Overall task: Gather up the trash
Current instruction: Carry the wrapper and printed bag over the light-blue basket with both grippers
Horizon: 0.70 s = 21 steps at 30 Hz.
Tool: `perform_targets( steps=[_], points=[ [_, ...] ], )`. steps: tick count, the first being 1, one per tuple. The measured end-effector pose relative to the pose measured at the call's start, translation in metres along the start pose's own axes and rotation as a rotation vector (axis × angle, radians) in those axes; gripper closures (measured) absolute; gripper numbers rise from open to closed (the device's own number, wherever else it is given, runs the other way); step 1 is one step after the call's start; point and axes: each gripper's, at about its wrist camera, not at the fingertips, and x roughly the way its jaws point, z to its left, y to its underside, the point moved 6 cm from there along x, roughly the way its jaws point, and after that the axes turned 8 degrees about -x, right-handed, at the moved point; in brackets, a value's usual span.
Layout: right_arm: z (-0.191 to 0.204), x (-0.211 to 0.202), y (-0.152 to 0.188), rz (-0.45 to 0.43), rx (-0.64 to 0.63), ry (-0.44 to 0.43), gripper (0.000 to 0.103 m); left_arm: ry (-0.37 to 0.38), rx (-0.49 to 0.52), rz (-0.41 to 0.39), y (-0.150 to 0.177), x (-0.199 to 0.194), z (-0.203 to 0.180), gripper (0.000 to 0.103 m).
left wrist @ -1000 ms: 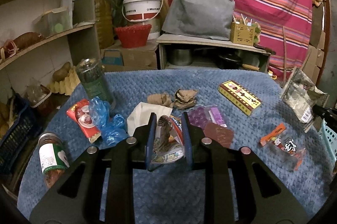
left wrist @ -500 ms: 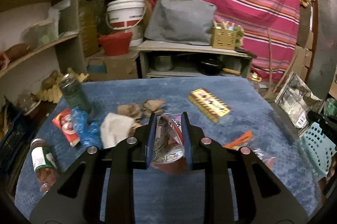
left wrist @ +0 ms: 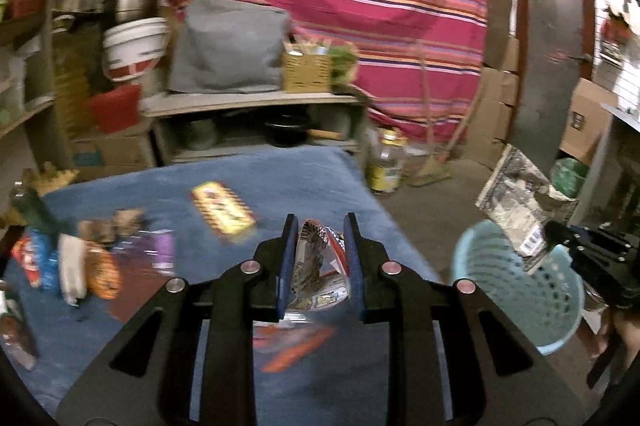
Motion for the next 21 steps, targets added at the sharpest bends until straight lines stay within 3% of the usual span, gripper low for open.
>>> perform_targets(
  steps=[8,21],
  points=[
    [-0.044,-0.001,0.03,0.041,0.068,0.025,0.097,0.083,0.042,0.051,0.026,0.026,-0.08,0.081],
    [-0.064,0.005,0.049,0.07,0.104,0.032,0.097,0.176,0.065,0.123,0.049,0.057,-0.149,0.081]
  ],
)
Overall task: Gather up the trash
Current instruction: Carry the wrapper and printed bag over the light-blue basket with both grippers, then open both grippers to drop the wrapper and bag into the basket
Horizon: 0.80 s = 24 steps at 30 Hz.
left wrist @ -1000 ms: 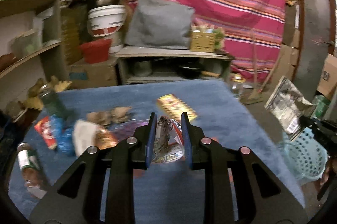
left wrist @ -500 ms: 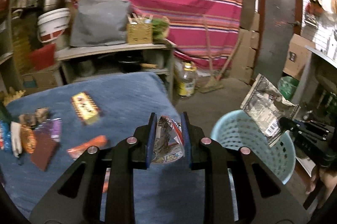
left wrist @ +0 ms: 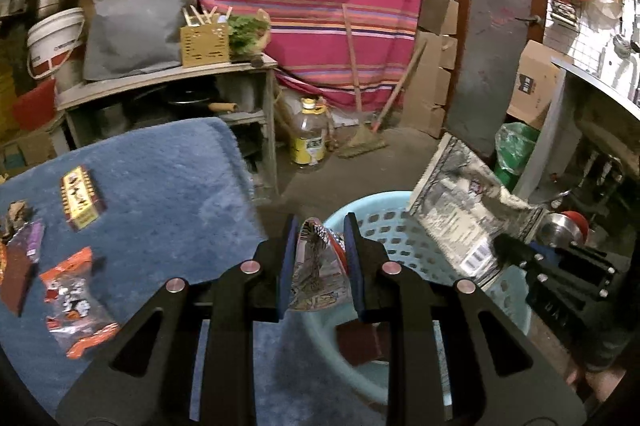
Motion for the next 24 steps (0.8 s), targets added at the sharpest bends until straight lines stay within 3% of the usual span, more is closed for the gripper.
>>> perform_targets(
  steps=[7,14,24],
  points=[
    [-0.005,0.001,0.002,0.01,0.019,0.004,0.097,0.052,-0.009,0.039,0.001,0.015,-0.013,0.08],
    [-0.002,0.008,0.005,0.029,0.007,0.004,0.097,0.04,-0.007,0.048,0.005,0.017,-0.005,0.073],
    [0.011,0.016,0.007,0.069,-0.036,0.049,0.096,-0.069,-0.029,-0.05,-0.007,-0.03,0.048,0.029]
  ],
)
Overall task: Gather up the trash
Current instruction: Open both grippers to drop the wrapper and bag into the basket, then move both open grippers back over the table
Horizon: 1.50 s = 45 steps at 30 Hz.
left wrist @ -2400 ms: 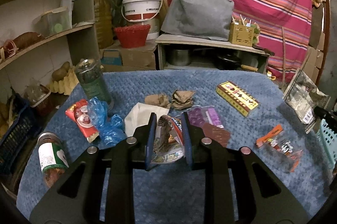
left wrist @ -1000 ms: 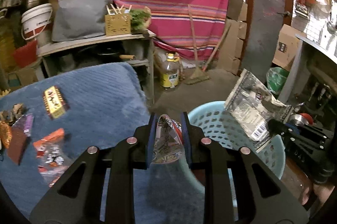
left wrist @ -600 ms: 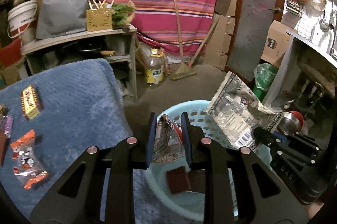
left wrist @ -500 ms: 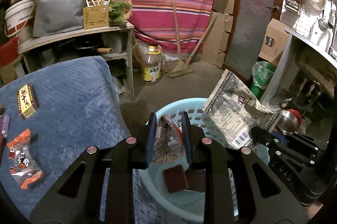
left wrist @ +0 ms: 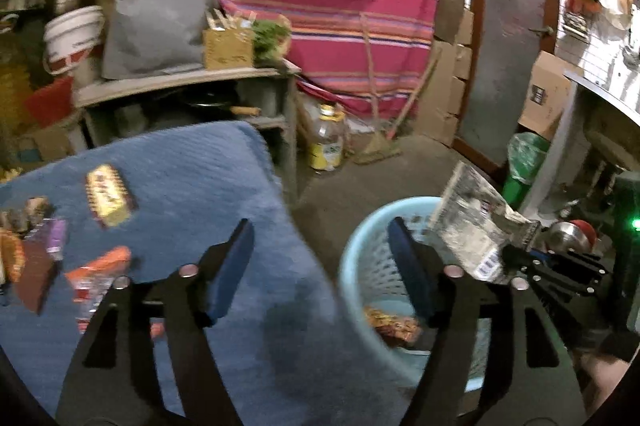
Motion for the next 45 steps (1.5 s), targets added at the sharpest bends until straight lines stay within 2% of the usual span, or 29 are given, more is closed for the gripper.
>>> perform_targets(
  steps=[1,3,4,5,6,11,16,21,28,35,41,42,44,45],
  points=[
    [0.002,0.001,-0.001,0.003,-0.004,0.009,0.095,-0.015,-0.005,-0.009,-0.002,-0.005,0.008,0.024],
    [0.005,0.004,-0.001,0.016,-0.008,0.02,0.09,-0.044,-0.017,-0.03,-0.005,-0.017,0.026,0.02],
    [0.007,0.005,-0.001,0.026,-0.012,0.028,0.07,-0.062,-0.023,-0.042,-0.007,-0.026,0.039,0.018],
    [0.007,0.006,-0.001,0.028,-0.016,0.038,0.04,-0.076,-0.027,-0.049,-0.008,-0.031,0.049,0.017],
    [0.009,0.005,-0.001,0.019,-0.021,0.06,0.032,-0.099,-0.032,-0.06,-0.008,-0.039,0.064,0.015],
    [0.022,-0.005,-0.01,-0.005,-0.044,0.09,0.029,-0.193,-0.042,-0.089,-0.012,-0.068,0.12,0.012],
    [0.042,-0.019,-0.025,-0.061,-0.03,0.057,0.022,-0.284,-0.073,-0.133,-0.018,-0.097,0.177,0.006],
    [0.083,-0.036,-0.043,-0.141,-0.023,-0.014,0.019,-0.331,-0.133,-0.169,-0.009,-0.118,0.228,0.005],
    [0.154,-0.043,-0.058,-0.183,-0.106,-0.055,0.019,-0.399,-0.195,-0.124,0.011,-0.116,0.294,0.005],
    [0.221,-0.033,-0.061,-0.173,-0.194,-0.097,0.019,-0.449,-0.253,-0.101,0.023,-0.119,0.342,0.005],
    [0.246,-0.03,-0.061,-0.173,-0.208,-0.12,0.019,-0.458,-0.282,-0.117,0.026,-0.123,0.363,0.006],
    [0.25,-0.03,-0.061,-0.179,-0.198,-0.13,0.018,-0.462,-0.282,-0.111,0.027,-0.123,0.365,0.005],
    [0.252,-0.029,-0.062,-0.195,-0.193,-0.137,0.007,-0.461,-0.286,-0.092,0.029,-0.121,0.371,0.006],
    [0.254,-0.027,-0.062,-0.201,-0.194,-0.132,0.006,-0.458,-0.292,-0.08,0.03,-0.119,0.373,0.006]
  ],
)
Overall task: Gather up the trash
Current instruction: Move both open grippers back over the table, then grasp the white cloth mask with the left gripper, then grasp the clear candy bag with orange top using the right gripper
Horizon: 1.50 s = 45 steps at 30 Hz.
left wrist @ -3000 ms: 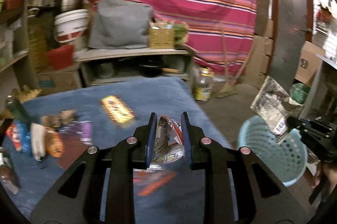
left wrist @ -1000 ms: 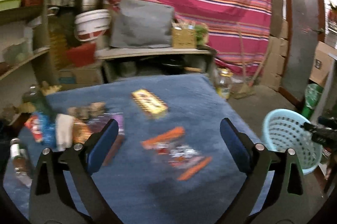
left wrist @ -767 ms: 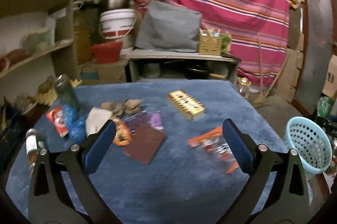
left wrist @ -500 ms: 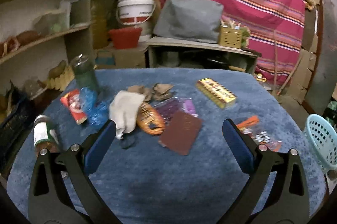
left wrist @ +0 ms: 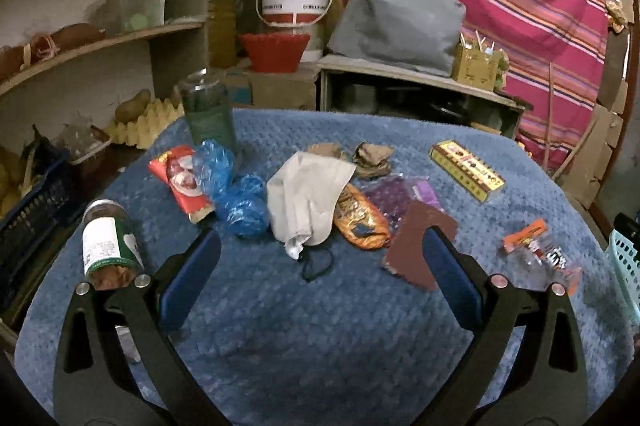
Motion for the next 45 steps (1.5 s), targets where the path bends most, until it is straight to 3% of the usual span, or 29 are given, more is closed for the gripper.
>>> perform_targets(
  steps=[3,10,14,20,26,29,34,40,45],
  points=[
    [0.003,0.01,0.002,0.017,-0.009,0.011,0.006,0.003,-0.014,0.039,0.001,0.01,0.004,0.006],
    [-0.002,0.022,0.004,0.037,0.044,-0.003,0.004,-0.026,0.015,0.045,-0.007,0.033,-0.001,0.006],
    [0.001,0.023,-0.001,0.025,0.028,0.051,0.004,-0.028,0.015,0.042,-0.017,0.05,-0.004,0.006],
    [0.004,0.03,-0.007,0.001,-0.005,0.084,0.004,-0.097,0.027,0.067,-0.017,0.083,-0.002,0.009],
    [0.003,0.036,-0.007,-0.023,0.025,0.081,0.004,-0.098,0.035,0.086,-0.026,0.103,-0.001,0.037],
    [0.004,0.042,-0.004,0.018,0.024,0.062,0.004,-0.058,-0.003,0.121,-0.024,0.107,0.005,0.06],
    [0.002,0.046,0.0,0.074,0.027,0.065,0.004,-0.028,0.011,0.09,-0.028,0.089,0.003,0.068],
    [0.014,0.033,-0.004,0.03,-0.034,0.066,0.004,0.012,0.047,0.007,-0.038,0.043,-0.007,0.068],
    [0.039,0.028,-0.004,0.034,-0.071,-0.023,0.004,0.037,0.037,-0.023,-0.037,0.011,-0.004,0.068]
  ],
)
